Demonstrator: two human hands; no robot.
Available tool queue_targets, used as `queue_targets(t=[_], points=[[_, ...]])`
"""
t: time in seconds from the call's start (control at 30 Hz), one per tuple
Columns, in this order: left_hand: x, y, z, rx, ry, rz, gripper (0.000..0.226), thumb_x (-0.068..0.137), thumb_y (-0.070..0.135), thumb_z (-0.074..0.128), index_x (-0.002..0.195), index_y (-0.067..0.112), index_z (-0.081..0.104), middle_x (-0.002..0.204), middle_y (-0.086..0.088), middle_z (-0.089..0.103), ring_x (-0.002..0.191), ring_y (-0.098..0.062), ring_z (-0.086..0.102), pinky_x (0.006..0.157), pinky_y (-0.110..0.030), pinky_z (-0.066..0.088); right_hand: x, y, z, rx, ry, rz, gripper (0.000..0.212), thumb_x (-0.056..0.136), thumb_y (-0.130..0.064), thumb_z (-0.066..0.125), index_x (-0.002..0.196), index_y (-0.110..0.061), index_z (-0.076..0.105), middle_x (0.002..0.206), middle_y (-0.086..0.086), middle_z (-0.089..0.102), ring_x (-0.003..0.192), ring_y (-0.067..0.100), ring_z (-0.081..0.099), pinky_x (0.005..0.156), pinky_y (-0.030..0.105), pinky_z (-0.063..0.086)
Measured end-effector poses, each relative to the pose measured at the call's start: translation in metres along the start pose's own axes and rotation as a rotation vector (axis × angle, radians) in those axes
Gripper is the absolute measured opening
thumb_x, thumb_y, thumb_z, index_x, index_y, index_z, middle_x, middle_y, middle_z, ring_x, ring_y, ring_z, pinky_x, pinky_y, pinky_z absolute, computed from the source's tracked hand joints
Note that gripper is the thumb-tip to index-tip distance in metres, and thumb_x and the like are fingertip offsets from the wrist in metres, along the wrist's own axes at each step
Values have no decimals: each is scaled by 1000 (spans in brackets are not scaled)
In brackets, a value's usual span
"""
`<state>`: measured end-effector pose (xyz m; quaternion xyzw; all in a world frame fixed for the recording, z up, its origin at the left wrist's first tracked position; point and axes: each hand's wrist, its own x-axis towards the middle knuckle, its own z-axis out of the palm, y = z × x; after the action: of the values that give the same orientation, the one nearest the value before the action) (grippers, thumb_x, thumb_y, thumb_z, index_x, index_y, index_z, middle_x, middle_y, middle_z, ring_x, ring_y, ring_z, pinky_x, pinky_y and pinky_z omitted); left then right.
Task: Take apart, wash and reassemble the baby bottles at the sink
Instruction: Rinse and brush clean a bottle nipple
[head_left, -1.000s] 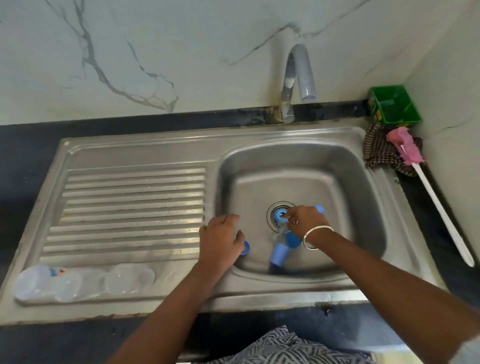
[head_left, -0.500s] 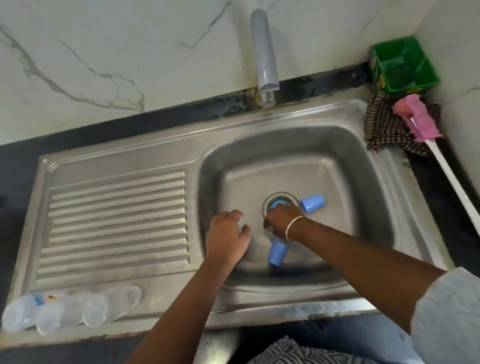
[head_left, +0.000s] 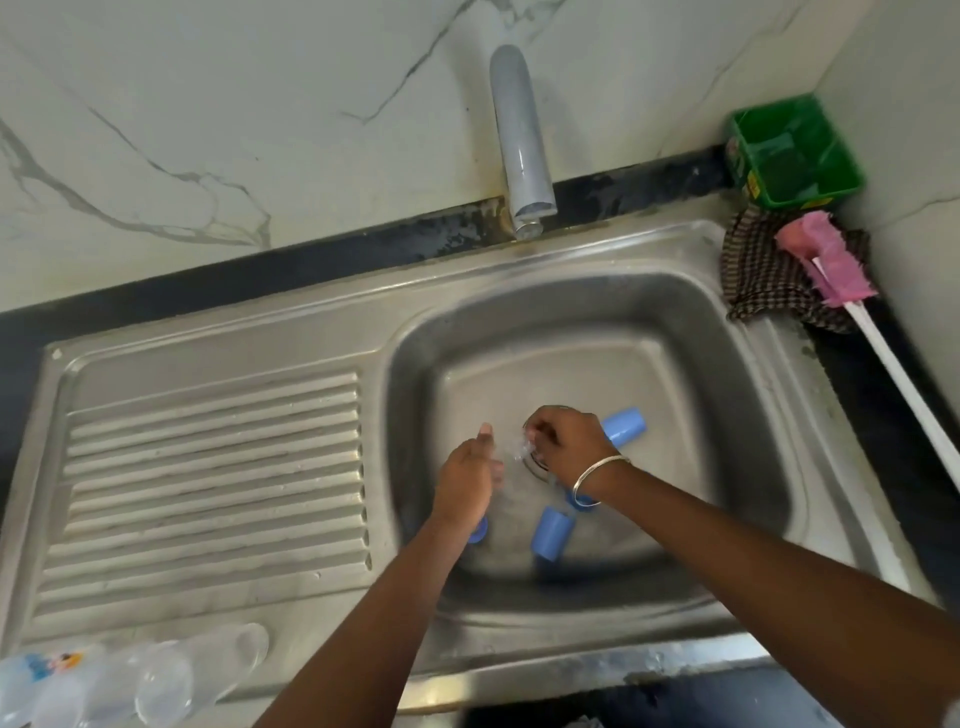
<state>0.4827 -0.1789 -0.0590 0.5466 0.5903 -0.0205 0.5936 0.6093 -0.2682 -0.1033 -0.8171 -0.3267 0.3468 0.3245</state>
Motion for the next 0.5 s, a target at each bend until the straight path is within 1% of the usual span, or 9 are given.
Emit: queue_targets(t=[0.03,0.07,0.13,0.2,0.27,0.33,0.4,0.43,0.5], points=[[2,9,2,-34,-59,-122,47,103,51,40,94,10,61,84,-11,68,67,-21,63,57,-27,44,0,-5,-5,85,45,53,17,87,-13,54,78,-24,64,73,0,70,71,21,68,68,32,54],[1,16,3,-60,-113,-211,51,102,54,38,96,10,62,84,-11,70,68,-22,65,56,-26,42,-1,-10,-9,154,72,96,20,89,-10,54,77,-24,63,71,0,70,67,17,69,64,28,55],[3,29,5,-176,-176,-298,55,100,56,43,103,6,64,83,-11,73,71,-23,68,62,-26,46,-2,-18,-18,203,121,116,23,90,-4,55,77,-19,65,71,1,71,63,13,69,63,20,53],[3,40,7,-310,-220,-349,52,96,51,56,107,1,64,84,-14,74,73,-24,70,67,-30,52,-2,-22,-26,181,143,103,21,89,-3,56,78,-18,67,71,0,71,67,14,70,70,24,56],[4,51,9,-385,-265,-382,46,93,41,66,108,-2,62,82,-17,74,70,-25,71,66,-32,59,-3,-24,-31,121,134,98,18,89,-6,57,81,-17,69,73,-1,71,70,15,69,73,27,56],[7,60,13,-433,-296,-385,40,91,31,71,108,-4,61,81,-18,73,65,-23,71,62,-31,61,-4,-25,-35,103,154,92,14,90,-10,59,84,-17,70,72,-4,70,67,9,66,69,21,53],[11,66,18,-466,-275,-343,30,89,22,74,102,-2,63,81,-18,72,65,-22,71,62,-30,62,-4,-28,-41,120,184,69,11,90,-13,62,86,-18,71,72,-8,69,65,-1,63,66,8,46],[14,70,21,-470,-250,-298,26,87,19,75,99,-2,65,82,-18,72,69,-23,71,65,-30,62,-2,-31,-47,125,194,53,9,89,-15,64,87,-19,72,75,-9,70,66,-5,63,66,4,43],[18,74,24,-428,-189,-156,19,87,14,75,96,1,67,82,-18,72,76,-23,73,69,-28,61,6,-36,-60,143,234,31,8,89,-18,67,93,-21,73,83,-9,72,70,-7,63,70,2,44]])
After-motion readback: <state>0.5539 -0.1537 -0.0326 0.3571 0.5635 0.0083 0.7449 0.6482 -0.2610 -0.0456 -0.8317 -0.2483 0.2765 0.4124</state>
